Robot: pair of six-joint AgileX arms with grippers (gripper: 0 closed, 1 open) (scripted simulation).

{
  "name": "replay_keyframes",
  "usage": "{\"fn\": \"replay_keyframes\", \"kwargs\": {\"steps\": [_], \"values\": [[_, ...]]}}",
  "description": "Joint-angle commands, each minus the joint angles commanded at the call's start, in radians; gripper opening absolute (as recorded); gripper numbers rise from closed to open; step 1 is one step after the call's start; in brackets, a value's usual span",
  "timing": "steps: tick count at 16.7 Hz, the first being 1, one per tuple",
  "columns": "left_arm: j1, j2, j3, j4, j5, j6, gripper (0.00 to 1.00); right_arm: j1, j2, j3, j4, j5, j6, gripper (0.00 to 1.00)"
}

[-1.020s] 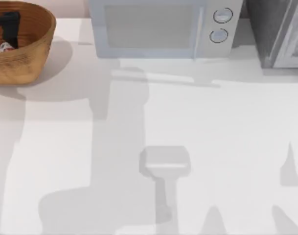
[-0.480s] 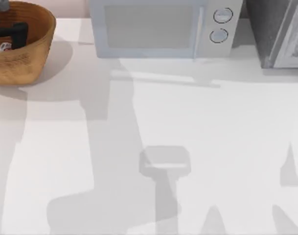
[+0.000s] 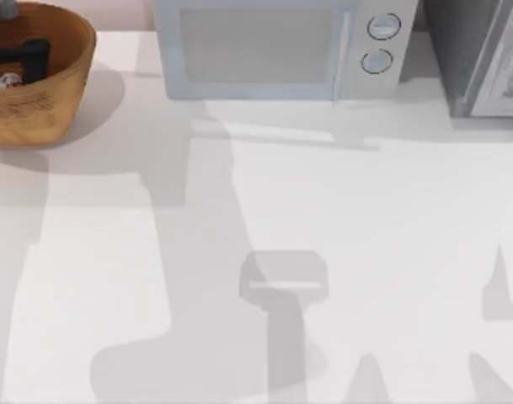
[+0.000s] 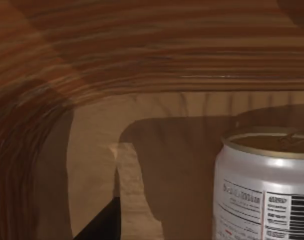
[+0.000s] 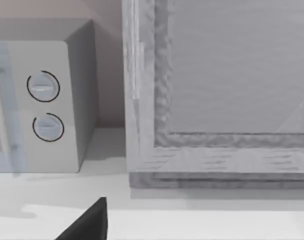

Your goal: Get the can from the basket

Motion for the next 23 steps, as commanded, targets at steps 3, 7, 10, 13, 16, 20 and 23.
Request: {"fn": "replay_keyframes", "kwargs": {"steps": [3,7,10,13,16,20,23], "values": [[0.0,0.0,0.0,0.0,0.0,0.0,0.7,0.0,0.0,0.0,0.0,0.0,0.0,1.0],[0.0,0.0,0.0,0.0,0.0,0.0,0.4,0.0,0.0,0.0,0.0,0.0,0.0,1.0],[0.0,0.0,0.0,0.0,0.0,0.0,0.17,0.0,0.0,0.0,0.0,0.0,0.0,1.0],[0.0,0.0,0.0,0.0,0.0,0.0,0.0,0.0,0.0,0.0,0.0,0.0,0.0,1.0],[0.0,0.0,0.0,0.0,0.0,0.0,0.0,0.0,0.0,0.0,0.0,0.0,0.0,1.0],[0.0,0.0,0.0,0.0,0.0,0.0,0.0,0.0,0.0,0.0,0.0,0.0,0.0,1.0],[0.003,-0.055,-0.02,0.002,-0.003,-0.001,0.0,0.0,0.0,0.0,0.0,0.0,0.0,1.0]]}}
